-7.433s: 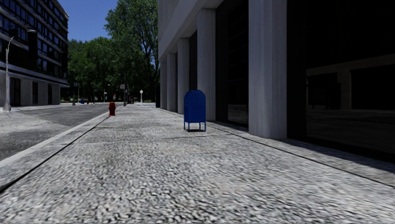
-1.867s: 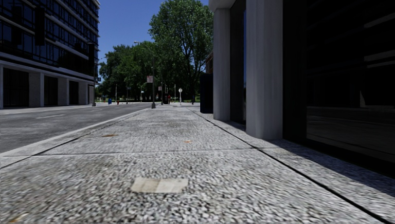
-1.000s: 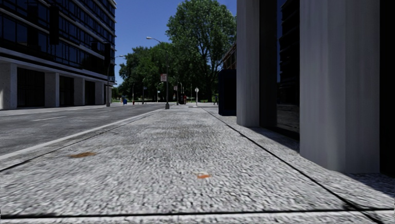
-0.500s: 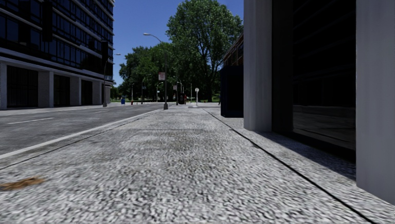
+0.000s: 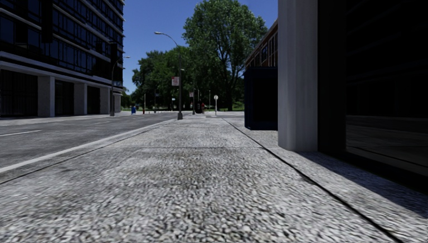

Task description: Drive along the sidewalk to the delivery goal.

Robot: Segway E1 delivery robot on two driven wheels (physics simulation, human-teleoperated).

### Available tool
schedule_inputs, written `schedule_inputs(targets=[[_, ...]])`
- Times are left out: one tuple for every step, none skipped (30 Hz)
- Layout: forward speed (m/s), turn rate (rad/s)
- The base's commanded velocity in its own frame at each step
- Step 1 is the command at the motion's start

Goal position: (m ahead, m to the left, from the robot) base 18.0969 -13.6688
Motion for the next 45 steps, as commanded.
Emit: schedule_inputs(targets=[[2.0, 0.09], [2.0, 0.05], [2.0, 0.03], [2.0, 0.0], [2.0, 0.0], [2.0, 0.0], [2.0, 0.0], [2.0, 0.0], [2.0, 0.0], [2.0, 0.0], [2.0, 0.0], [2.0, 0.0], [2.0, 0.0], [2.0, 0.0], [2.0, 0.0], [2.0, 0.0], [2.0, 0.0], [2.0, 0.08], [2.0, 0.14], [2.0, 0.14], [2.0, 0.15], [2.0, 0.16], [2.0, 0.16], [2.0, 0.16], [2.0, 0.17], [2.0, 0.18], [2.0, 0.22], [2.0, 0.22], [2.0, 0.24], [2.0, 0.25], [2.0, 0.25], [2.0, 0.25], [2.0, 0.25], [2.0, 0.25], [2.0, 0.25], [2.0, 0.25], [2.0, 0.25], [2.0, 0.25], [2.0, 0.25], [2.0, 0.25], [2.0, 0.25], [2.0, 0.25], [2.0, 0.25], [2.0, 0.25], [2.0, 0.25]])
